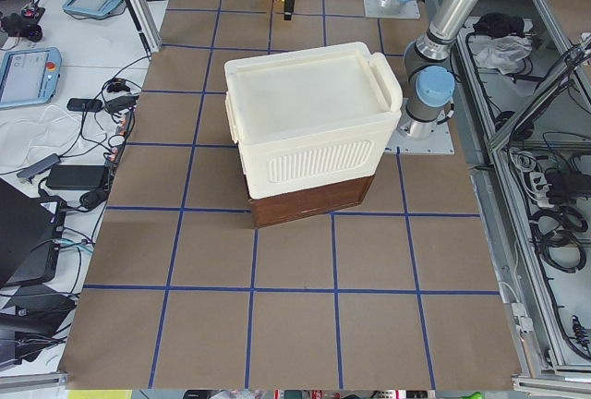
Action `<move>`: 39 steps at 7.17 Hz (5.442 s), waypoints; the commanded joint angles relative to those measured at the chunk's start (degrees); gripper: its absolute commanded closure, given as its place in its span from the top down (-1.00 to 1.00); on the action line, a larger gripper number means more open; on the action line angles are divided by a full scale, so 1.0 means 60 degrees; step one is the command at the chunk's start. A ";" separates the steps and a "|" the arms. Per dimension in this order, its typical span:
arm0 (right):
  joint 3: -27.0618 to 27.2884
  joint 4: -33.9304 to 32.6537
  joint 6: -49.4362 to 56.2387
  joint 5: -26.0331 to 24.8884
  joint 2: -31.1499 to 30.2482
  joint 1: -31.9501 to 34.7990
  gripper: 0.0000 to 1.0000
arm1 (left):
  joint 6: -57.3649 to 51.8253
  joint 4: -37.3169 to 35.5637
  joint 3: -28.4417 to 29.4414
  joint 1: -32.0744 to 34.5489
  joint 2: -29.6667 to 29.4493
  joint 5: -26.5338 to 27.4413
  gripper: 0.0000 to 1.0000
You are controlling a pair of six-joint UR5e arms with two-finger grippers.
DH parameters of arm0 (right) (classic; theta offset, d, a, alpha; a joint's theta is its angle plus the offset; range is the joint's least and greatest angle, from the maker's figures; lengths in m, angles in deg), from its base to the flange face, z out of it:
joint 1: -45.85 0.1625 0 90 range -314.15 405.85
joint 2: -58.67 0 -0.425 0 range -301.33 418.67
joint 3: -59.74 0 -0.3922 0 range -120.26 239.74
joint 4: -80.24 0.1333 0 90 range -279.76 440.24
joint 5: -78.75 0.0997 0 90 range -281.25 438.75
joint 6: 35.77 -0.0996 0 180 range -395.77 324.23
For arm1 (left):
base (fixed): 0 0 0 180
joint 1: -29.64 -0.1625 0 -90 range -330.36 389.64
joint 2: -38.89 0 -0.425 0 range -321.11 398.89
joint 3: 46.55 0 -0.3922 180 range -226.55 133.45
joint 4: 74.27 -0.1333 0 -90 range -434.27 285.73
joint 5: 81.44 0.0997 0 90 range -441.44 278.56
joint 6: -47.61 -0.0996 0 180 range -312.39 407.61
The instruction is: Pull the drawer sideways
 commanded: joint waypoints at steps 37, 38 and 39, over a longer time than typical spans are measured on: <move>0.0000 0.0000 -0.0001 0.0000 0.0000 0.0000 1.00 | 0.7975 0.4088 -0.1621 0.0337 -0.5701 1.1795 0.70; 0.0000 0.0000 -0.0001 0.0000 0.0000 0.0000 1.00 | 0.7946 0.4045 -0.1621 0.0352 -0.5672 1.1737 0.67; 0.0000 0.0000 -0.0001 0.0000 0.0000 0.0000 1.00 | 0.7961 0.3986 -0.1592 0.0352 -0.5730 1.1736 0.61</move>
